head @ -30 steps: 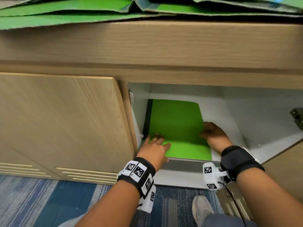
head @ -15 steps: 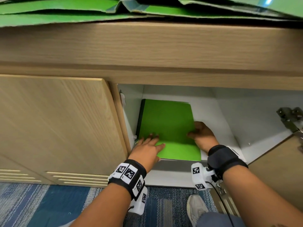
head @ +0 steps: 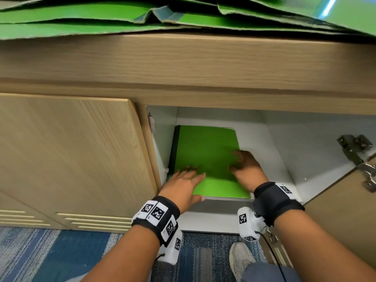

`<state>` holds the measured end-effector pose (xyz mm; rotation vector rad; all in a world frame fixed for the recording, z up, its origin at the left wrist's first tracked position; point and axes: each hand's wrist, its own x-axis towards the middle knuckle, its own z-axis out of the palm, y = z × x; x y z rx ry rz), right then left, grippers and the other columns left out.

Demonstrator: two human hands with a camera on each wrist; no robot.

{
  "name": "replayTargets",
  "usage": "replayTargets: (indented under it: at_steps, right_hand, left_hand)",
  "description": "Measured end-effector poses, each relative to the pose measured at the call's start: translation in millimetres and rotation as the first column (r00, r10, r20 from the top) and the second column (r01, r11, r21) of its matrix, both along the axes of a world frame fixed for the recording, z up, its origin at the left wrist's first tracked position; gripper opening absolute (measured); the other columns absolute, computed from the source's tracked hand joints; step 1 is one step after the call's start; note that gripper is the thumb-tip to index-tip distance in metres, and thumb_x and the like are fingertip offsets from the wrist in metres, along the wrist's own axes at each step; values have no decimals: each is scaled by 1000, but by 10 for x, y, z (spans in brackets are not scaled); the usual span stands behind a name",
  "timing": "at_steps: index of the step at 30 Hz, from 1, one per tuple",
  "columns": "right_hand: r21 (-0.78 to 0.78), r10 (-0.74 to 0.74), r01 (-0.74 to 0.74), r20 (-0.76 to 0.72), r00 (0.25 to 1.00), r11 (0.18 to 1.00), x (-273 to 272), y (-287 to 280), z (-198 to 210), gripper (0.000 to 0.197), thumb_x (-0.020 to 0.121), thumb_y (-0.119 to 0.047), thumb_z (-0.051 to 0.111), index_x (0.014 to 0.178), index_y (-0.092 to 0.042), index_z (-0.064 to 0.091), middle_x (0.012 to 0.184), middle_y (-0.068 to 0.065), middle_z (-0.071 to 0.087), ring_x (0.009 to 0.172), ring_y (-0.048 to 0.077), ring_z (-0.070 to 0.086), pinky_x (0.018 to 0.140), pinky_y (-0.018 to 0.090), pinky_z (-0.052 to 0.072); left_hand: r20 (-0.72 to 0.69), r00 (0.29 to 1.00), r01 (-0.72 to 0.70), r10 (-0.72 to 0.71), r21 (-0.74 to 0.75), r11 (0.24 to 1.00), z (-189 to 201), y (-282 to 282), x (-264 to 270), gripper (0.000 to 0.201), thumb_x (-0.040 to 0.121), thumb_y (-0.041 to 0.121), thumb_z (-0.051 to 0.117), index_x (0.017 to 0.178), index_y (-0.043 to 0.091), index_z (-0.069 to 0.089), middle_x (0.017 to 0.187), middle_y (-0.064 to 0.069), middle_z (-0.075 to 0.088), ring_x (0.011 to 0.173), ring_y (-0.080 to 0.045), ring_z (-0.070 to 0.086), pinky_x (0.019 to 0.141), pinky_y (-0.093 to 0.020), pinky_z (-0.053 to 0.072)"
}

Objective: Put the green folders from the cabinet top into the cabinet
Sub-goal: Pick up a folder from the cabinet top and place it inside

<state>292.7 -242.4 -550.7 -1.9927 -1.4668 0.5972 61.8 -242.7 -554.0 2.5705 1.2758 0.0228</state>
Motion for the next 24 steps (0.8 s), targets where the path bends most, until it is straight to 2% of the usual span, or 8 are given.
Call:
replayTargets:
  at_steps: [5,8,12,14,17,19,22,24]
  right_hand:
    - [183,129,-116,-57,990,976,-277,-147,491,35,82,-1,59,113,-16,64,106,2,69,99,19,65,90,29,49]
    - [197,254,-259,52,966,945,-420,-300,937,36,83,-3,56,116,-16,64,106,-3,70,99,12,64,88,19,46]
    - [244,319,-346,145,937,906,-586,-579,1614,30,89,-13,57,118,-19,65,110,-5,70,103,10,64,94,25,47]
    - [263,346,-385,184,920,884,-658,-757,1932,26,92,-19,58,117,-21,66,110,-7,70,102,6,62,90,19,47]
    - [295,402,-459,235,885,838,-765,-1022,2321,24,91,-20,60,113,-25,65,105,-13,69,95,-3,61,78,3,40]
    - [320,415,-488,272,868,812,-824,-1174,2550,25,91,-20,60,114,-25,64,105,-14,69,94,-4,60,76,0,38]
    - [358,426,-523,318,847,773,-893,-1368,2876,26,91,-19,59,115,-26,64,106,-15,69,94,-4,60,79,3,41]
    - [385,416,-522,328,848,761,-913,-1462,3069,25,90,-21,59,114,-27,64,104,-14,69,94,-1,61,83,13,48]
  left_hand:
    - [171,985,-12,4,43,999,467,-79,-47,63,90,50,56,147,35,32,151,2,38,137,-20,37,111,-31,32]
    - [196,981,-8,-13,107,994,869,-165,-118,59,91,51,53,145,33,37,146,3,44,131,-18,45,102,-29,38]
    - [242,970,-22,-36,235,972,1413,-327,-228,55,91,52,52,141,32,41,139,5,50,122,-17,52,95,-31,45]
    - [245,967,-9,-70,307,952,1696,-410,-263,55,91,52,51,141,32,40,138,6,50,121,-17,52,95,-32,45]
    - [249,962,11,-115,386,923,2089,-542,-309,52,92,51,49,139,31,42,137,9,51,120,-15,53,97,-31,45]
    - [241,962,21,-130,408,913,2303,-624,-351,50,90,52,47,137,35,42,135,11,54,117,-13,56,95,-34,48]
    - [242,961,11,-134,452,892,2589,-748,-422,48,89,52,45,135,38,41,130,13,57,114,-11,57,92,-34,49]
    - [264,953,-5,-151,511,860,2836,-849,-459,45,91,50,45,134,38,44,125,14,59,110,-9,57,89,-33,50]
